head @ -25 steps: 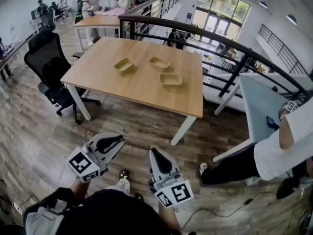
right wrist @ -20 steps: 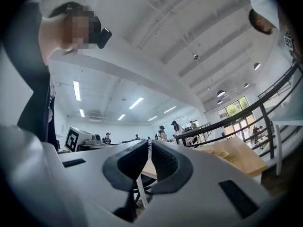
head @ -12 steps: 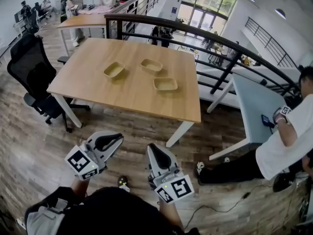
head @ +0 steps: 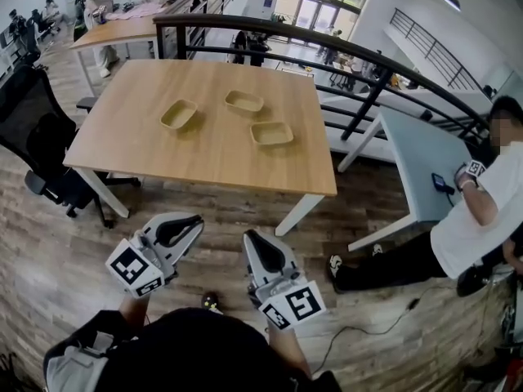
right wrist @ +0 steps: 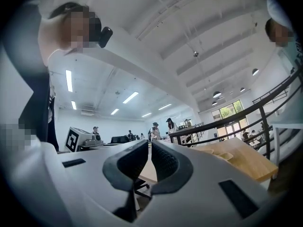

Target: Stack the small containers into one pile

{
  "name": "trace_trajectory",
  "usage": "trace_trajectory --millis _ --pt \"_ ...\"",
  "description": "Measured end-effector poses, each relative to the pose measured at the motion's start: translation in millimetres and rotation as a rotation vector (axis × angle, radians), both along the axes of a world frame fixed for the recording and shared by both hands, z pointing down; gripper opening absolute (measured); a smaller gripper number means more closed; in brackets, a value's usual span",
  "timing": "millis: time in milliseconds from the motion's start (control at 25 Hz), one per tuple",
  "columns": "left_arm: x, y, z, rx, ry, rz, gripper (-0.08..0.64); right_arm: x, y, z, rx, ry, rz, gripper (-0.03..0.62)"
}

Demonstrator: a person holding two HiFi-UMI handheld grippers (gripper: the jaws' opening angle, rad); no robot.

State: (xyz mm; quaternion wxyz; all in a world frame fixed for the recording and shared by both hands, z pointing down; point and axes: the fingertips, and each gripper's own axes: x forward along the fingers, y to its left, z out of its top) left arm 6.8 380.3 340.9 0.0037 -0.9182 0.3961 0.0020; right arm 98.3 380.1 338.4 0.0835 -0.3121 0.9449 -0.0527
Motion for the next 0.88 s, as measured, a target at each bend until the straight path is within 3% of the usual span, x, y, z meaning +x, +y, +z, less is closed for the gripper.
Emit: trace_trajectory --millis 480,880 --pt "-38.9 -10.6 20.8 -0.036 0.023 -0.024 0.035 -36.5 -18.1 8.6 -0.017 0.032 -0.025 0.031" --pt "-83.1 -39.6 20.9 -0.050 0.008 -0.135 0.035 -68.6 -67.0 2.4 -0.014 0.025 -0.105 0.031"
